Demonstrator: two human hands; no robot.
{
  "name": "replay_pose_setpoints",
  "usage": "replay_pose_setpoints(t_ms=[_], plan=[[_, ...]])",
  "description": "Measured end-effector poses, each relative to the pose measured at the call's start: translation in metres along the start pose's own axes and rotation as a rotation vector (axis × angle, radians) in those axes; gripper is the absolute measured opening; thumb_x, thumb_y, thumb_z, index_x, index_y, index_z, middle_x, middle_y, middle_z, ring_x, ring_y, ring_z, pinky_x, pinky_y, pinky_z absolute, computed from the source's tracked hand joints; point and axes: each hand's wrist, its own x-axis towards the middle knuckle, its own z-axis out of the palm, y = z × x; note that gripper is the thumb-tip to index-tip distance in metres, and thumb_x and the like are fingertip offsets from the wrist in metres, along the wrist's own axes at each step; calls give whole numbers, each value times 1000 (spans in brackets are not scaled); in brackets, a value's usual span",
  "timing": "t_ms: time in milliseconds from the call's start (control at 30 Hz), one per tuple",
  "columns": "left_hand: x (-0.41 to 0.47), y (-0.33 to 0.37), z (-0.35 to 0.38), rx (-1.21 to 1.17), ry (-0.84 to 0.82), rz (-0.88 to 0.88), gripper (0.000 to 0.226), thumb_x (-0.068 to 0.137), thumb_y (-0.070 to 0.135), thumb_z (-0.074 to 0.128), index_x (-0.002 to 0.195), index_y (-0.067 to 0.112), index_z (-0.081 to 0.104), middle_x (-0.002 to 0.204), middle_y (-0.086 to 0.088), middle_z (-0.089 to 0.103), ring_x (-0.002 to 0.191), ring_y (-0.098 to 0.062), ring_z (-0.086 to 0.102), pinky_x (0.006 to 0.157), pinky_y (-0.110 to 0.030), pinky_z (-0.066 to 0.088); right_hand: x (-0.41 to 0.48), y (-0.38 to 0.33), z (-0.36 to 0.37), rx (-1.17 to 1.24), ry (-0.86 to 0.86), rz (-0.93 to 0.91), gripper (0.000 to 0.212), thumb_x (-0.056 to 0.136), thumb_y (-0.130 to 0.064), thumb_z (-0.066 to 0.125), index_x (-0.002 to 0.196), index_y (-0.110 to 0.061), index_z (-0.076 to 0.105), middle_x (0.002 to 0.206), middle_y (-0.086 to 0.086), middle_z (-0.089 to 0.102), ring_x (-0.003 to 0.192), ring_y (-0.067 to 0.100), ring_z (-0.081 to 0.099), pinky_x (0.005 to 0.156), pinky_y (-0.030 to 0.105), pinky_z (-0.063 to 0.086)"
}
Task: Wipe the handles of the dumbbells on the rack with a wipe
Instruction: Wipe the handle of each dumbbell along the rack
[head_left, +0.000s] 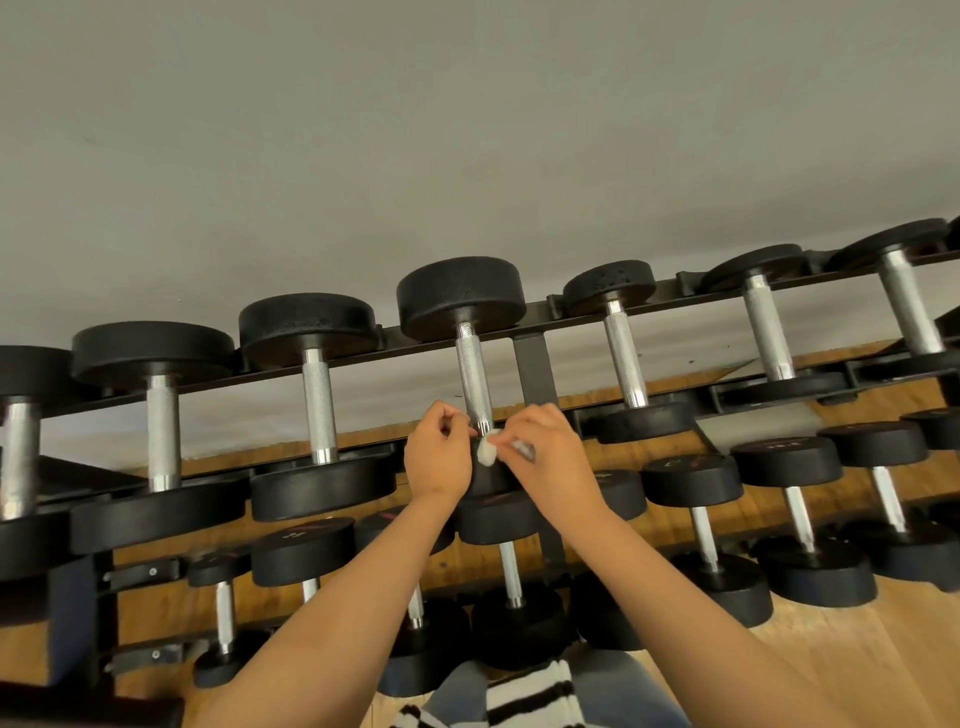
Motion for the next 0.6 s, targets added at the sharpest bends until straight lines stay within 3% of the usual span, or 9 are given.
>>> replay_pose_setpoints(t_ms=[167,333,600], plan=[[0,2,-1,-2,-15,-3,19,98,16,49,82,13,58,76,0,67,77,-13,63,70,-24,45,-31,2,-1,-11,-53,-41,6,80,-15,70,77,-10,70,85,0,63,86,14,51,83,6,35],[-1,1,0,0,-4,0,19,98,16,48,83,12,59,77,-1,67,77,-13,63,70,-24,46,-10,5,-5,38,-70,17,4,79,-7,76,80,-8,73,87,3,63,89,18,53,78,8,38],[-1,2,0,11,-15,-7,19,99,17,48,84,11,59,77,-1,67,78,-14,64,72,-26,46,-29,6,-8,63,-84,73,3,82,-12,74,80,-10,72,89,-9,58,91,15,53,79,9,36]])
